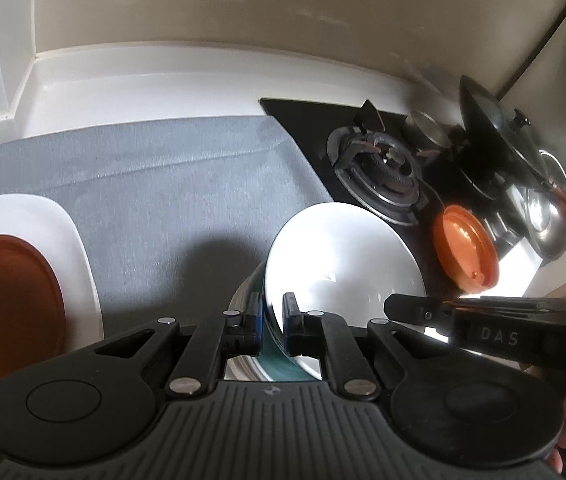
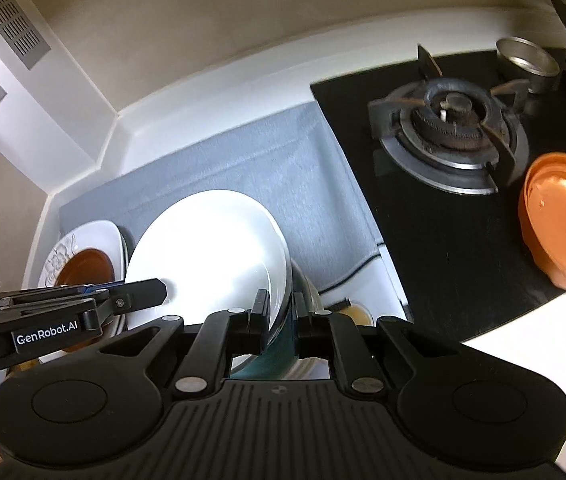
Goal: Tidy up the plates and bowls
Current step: 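Carry the blue-patterned bowl with the left gripper into the teal bowl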
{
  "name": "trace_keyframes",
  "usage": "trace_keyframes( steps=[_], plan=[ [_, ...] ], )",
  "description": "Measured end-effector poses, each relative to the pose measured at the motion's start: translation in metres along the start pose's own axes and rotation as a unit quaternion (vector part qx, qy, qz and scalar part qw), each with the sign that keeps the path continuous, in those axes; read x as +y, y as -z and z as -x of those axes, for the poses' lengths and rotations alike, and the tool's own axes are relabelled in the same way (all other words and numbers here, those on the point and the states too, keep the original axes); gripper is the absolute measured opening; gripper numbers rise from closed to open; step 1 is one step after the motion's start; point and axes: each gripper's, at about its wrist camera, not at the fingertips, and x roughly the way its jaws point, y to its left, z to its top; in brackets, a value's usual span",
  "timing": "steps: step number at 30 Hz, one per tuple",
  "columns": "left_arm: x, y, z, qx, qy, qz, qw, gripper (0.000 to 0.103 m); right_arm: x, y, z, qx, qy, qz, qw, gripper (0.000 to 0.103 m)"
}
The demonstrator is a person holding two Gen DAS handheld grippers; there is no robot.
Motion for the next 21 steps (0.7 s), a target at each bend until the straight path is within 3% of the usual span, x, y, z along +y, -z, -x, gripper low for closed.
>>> trace_keyframes(
  steps=[13, 21],
  plan=[
    [0.002, 0.007, -0.009, 0.014, -0.016, -0.002, 0.9998, 0.009, 0.008, 0.010, -0.010, 0.019, 0.020, 0.017, 0.999, 0.011],
    [0.002, 0.009, -0.011, 0.011, -0.031, -0.008, 0.9994, 0.009, 0.034, 0.015, -0.015, 0.014, 0.069, 0.102, 0.992, 0.012]
  ],
)
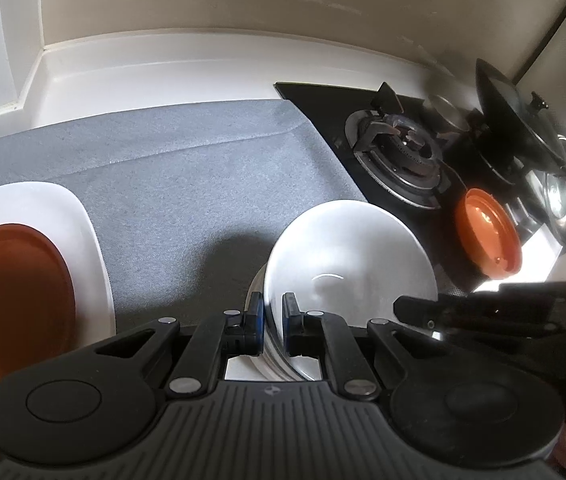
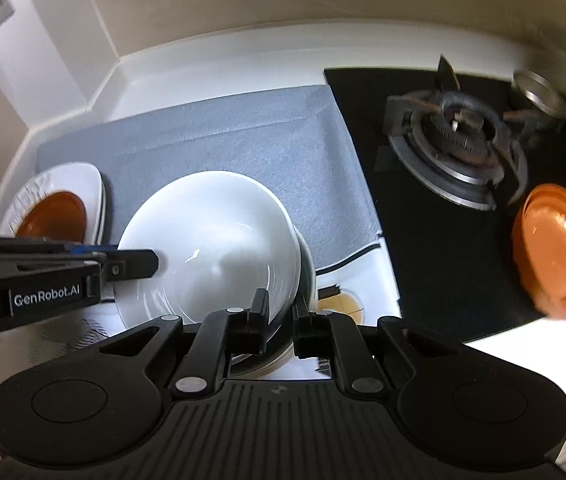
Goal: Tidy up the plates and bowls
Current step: 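Carry the blue-patterned bowl with the left gripper into the teal bowl, then close the left gripper on the rim of the whole bowl stack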
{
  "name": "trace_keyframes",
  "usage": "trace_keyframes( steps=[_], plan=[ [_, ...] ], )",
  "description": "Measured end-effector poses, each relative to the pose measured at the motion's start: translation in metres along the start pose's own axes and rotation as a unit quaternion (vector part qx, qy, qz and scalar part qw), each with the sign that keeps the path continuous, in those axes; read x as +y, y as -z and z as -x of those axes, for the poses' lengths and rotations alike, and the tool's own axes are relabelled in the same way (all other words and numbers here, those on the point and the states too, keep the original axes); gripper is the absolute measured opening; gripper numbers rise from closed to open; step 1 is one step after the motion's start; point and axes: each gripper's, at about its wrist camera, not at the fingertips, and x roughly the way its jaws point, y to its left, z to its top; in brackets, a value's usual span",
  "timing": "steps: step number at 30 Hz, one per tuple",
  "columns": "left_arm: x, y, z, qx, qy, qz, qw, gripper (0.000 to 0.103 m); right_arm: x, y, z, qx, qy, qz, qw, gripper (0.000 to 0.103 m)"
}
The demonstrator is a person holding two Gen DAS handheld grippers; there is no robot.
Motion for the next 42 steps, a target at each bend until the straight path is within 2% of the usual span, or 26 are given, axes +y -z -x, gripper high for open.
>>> trace_keyframes(
  steps=[8, 15, 16, 18, 20, 33, 35, 42],
  plan=[
    [-0.001, 0.001, -0.001, -0.007, -0.003, -0.009, 0.9999, 0.010, 0.008, -0.001, 0.001, 0.001, 0.032, 0.030, 0.999, 0.016],
    [-0.001, 0.000, -0.001, -0.011, -0.001, -0.004, 0.9999, 0.013, 0.004, -0.002, 0.001, 0.004, 0.029, 0.016, 0.999, 0.016],
    [0.001, 0.000, 0.000, -0.012, 0.002, 0.000, 0.9999, 0.016, 0.002, -0.002, 0.002, 0.001, 0.026, 0.011, 1.000, 0.017],
    [0.003, -0.001, 0.000, -0.014, 0.002, 0.008, 0.9999, 0.039, -0.005, -0.003, 0.004, -0.008, 0.020, -0.005, 1.000, 0.018],
    [0.004, -0.003, -0.004, -0.011, 0.006, 0.016, 0.9998, 0.046, -0.013, -0.006, 0.003, -0.013, 0.009, -0.029, 0.999, 0.025],
    [0.018, 0.002, -0.040, 0.048, 0.027, 0.077, 0.9955, 0.053, -0.038, -0.008, -0.047, 0.083, -0.046, -0.115, 0.989, 0.041],
    [0.021, 0.003, -0.046, 0.058, 0.031, 0.089, 0.9938, 0.053, -0.040, -0.007, -0.054, 0.095, -0.056, -0.126, 0.986, 0.051],
    [0.021, 0.001, -0.059, 0.072, 0.042, 0.092, 0.9923, 0.054, -0.048, -0.009, -0.066, 0.102, -0.084, -0.158, 0.979, 0.056]
  ],
)
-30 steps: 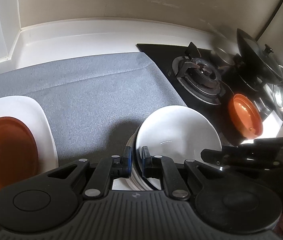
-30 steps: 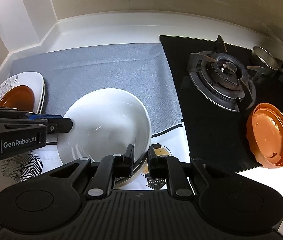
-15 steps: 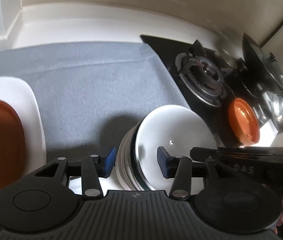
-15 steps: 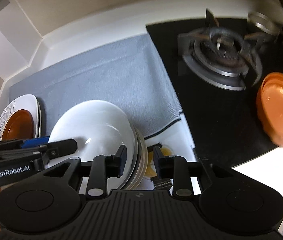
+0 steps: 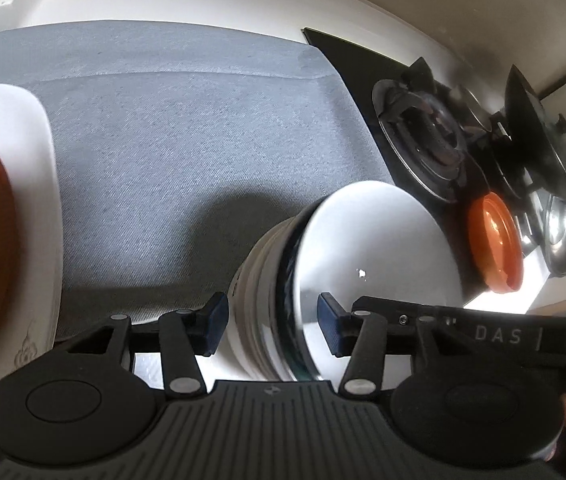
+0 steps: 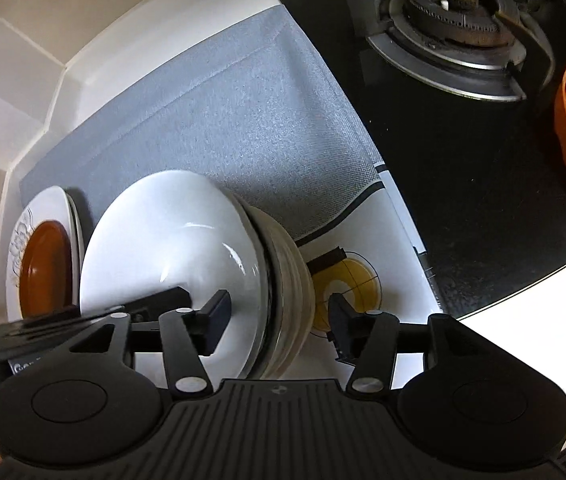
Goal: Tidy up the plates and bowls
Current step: 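Close the left gripper on the rim of the whole bowl stack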
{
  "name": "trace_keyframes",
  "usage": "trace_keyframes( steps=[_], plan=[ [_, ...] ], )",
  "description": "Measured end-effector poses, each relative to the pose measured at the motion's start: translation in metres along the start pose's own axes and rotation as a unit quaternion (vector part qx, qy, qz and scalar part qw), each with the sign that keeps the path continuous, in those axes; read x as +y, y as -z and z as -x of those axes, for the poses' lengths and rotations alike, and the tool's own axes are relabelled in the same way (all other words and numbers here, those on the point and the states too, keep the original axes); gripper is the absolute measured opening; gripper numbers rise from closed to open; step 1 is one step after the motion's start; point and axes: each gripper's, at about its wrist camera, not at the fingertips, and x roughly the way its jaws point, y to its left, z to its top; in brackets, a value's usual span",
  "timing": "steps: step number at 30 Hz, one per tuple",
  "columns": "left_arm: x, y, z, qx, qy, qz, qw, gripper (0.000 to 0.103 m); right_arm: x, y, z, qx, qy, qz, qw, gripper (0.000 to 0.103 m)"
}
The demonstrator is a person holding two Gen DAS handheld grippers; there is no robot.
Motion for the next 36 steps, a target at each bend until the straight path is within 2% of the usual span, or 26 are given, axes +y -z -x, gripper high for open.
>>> trace_keyframes(
  steps=[4, 7, 24, 31, 36],
  plan=[
    [-0.003, -0.002, -0.001, 0.003, 0.002, -0.013, 0.9999, 0.054, -0.009, 0.001, -0.002, -0.001, -0.025, -0.016, 1.000, 0.057],
    [-0.004, -0.001, -0.001, 0.002, 0.002, -0.019, 0.9998, 0.053, -0.007, 0.005, -0.002, -0.009, -0.040, -0.008, 0.999, 0.049],
    [-0.007, 0.004, 0.003, -0.011, -0.012, -0.032, 0.9993, 0.044, 0.002, 0.010, 0.003, -0.032, -0.033, 0.016, 0.999, 0.049],
    [-0.004, 0.004, 0.008, -0.018, -0.014, -0.027, 0.9994, 0.040, -0.003, 0.014, 0.007, -0.053, -0.042, 0.004, 0.998, 0.042],
    [-0.003, 0.005, 0.012, -0.023, -0.019, -0.028, 0.9991, 0.040, -0.005, 0.015, 0.007, -0.060, -0.048, 0.000, 0.997, 0.042]
  ],
)
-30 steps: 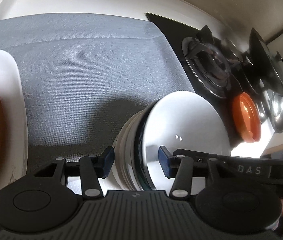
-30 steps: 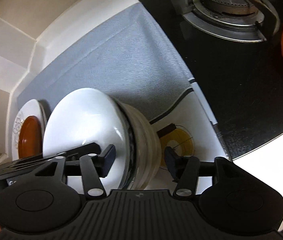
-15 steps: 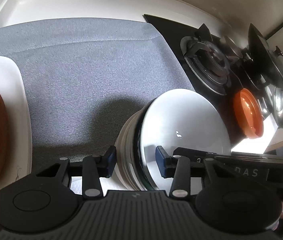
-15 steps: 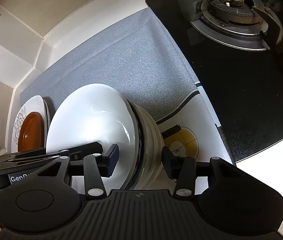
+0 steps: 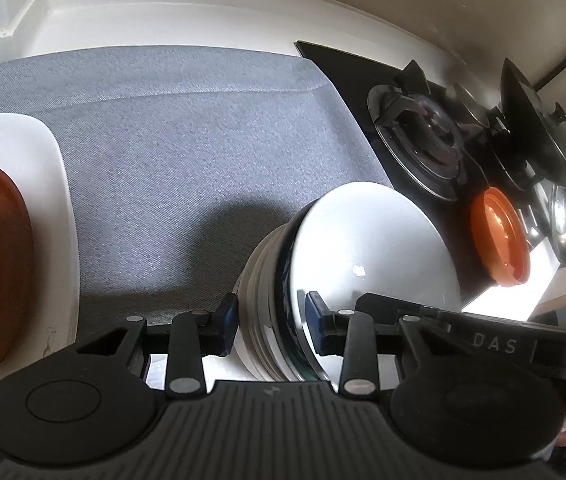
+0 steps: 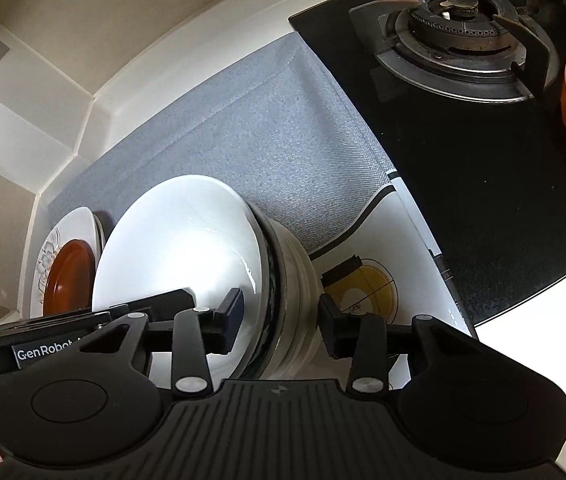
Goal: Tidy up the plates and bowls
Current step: 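Close the left gripper on the rim of the whole bowl stack, then lift the bowl stack with the left gripper over the brown plate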
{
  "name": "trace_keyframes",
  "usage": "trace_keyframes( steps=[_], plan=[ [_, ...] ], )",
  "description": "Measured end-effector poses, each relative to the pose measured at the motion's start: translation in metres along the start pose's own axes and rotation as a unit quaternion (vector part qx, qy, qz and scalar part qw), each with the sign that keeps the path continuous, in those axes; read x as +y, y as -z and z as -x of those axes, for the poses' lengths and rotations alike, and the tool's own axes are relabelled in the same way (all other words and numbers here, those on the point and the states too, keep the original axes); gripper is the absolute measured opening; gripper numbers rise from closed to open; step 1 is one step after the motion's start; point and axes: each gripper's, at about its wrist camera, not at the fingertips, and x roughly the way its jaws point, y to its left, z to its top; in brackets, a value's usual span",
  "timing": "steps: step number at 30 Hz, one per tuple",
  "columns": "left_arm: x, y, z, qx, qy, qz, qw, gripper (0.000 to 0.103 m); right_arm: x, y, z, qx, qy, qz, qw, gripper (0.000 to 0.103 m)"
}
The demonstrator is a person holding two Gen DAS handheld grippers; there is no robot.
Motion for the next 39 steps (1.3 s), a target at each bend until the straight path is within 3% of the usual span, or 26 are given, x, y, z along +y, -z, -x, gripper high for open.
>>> trace_keyframes(
  steps=[7, 19, 25, 32, 39],
  plan=[
    [0.005, 0.002, 0.008, -0.013, 0.004, 0.014, 0.9998, 0.040, 0.005, 0.000, 0.002, -0.007, 0.000, 0.011, 1.000, 0.040],
    [0.021, -0.009, 0.051, -0.075, 0.005, 0.037, 0.9965, 0.040, 0.041, -0.023, 0.018, -0.033, -0.008, 0.054, 0.998, 0.040],
    [0.052, -0.009, 0.086, -0.116, -0.017, 0.075, 0.9903, 0.040, 0.083, -0.038, 0.014, -0.034, -0.027, 0.098, 0.994, 0.040],
    [0.109, 0.003, 0.129, -0.153, -0.063, 0.139, 0.9764, 0.040, 0.157, -0.045, -0.015, -0.014, -0.068, 0.162, 0.984, 0.039],
    [0.160, 0.015, 0.136, -0.149, -0.106, 0.188, 0.9650, 0.040, 0.217, -0.035, -0.061, 0.025, -0.098, 0.194, 0.976, 0.039]
  ],
)
